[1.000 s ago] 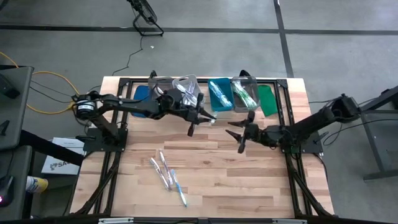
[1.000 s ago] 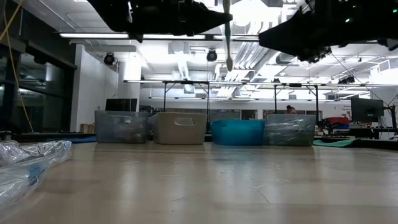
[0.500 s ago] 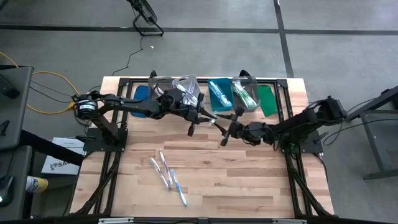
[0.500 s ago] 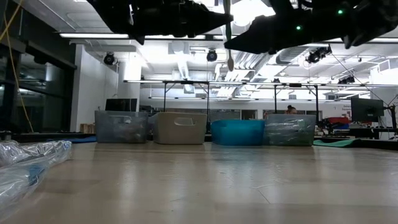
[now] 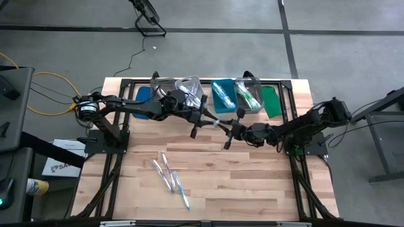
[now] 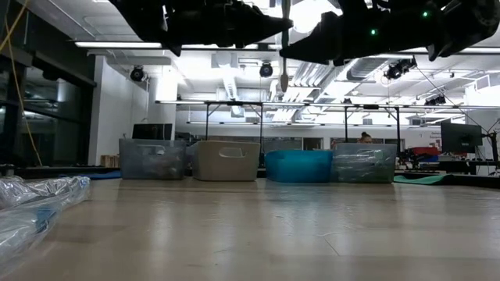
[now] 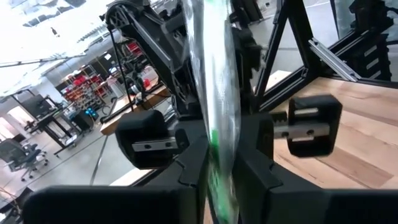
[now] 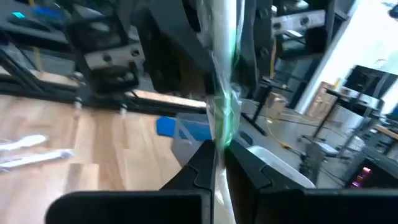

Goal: Pick & Place Toothbrushes
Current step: Put the green toothbrush into the right black bin

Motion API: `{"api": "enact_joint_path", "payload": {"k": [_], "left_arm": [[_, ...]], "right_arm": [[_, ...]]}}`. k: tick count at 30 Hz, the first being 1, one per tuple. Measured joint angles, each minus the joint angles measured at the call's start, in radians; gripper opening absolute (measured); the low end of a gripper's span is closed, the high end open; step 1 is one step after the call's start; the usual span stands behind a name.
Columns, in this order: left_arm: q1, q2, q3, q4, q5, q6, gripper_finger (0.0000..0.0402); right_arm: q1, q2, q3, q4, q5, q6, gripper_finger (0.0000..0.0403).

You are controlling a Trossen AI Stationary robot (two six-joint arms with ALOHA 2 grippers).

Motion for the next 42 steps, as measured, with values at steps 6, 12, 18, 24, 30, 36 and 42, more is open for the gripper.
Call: {"api": "enact_joint_path", "payload": {"k": [6, 12, 18, 24, 30, 36, 42], "left_arm": [[0.001, 0.000, 0.000, -0.013, -0.005, 0.046, 0.0076], [0.002, -0.086, -0.001, -0.168, -0.031, 0.160, 0.0094], [-0.001, -0.206, 0.000, -0.411, -0.082, 0.264, 0.0096], [0.004, -0.276, -0.119, -0.372, -0.114, 0.290, 0.0097], [0.013, -0.328, -0.306, -0.084, -0.119, 0.232, 0.0097], [0.013, -0.373, -0.453, 0.158, -0.118, 0.189, 0.0097], [0.013, -0.417, -0.556, 0.238, -0.118, 0.184, 0.0097]], "right_arm": [[0.000, 0.000, 0.000, -0.030, 0.030, 0.083, 0.0011], [0.001, -0.075, 0.001, -0.211, 0.192, 0.200, 0.0010], [-0.067, -0.303, 0.000, -0.618, 0.217, 0.475, 0.0010], [-0.248, -0.465, 0.109, -1.118, 0.038, 0.650, 0.0010], [-0.481, -0.448, 0.323, -1.522, -0.235, 0.707, 0.0010], [-0.691, -0.366, 0.404, -1.688, -0.434, 0.687, 0.0010], [-0.840, -0.228, 0.438, -1.741, -0.569, 0.584, 0.0011]]}}
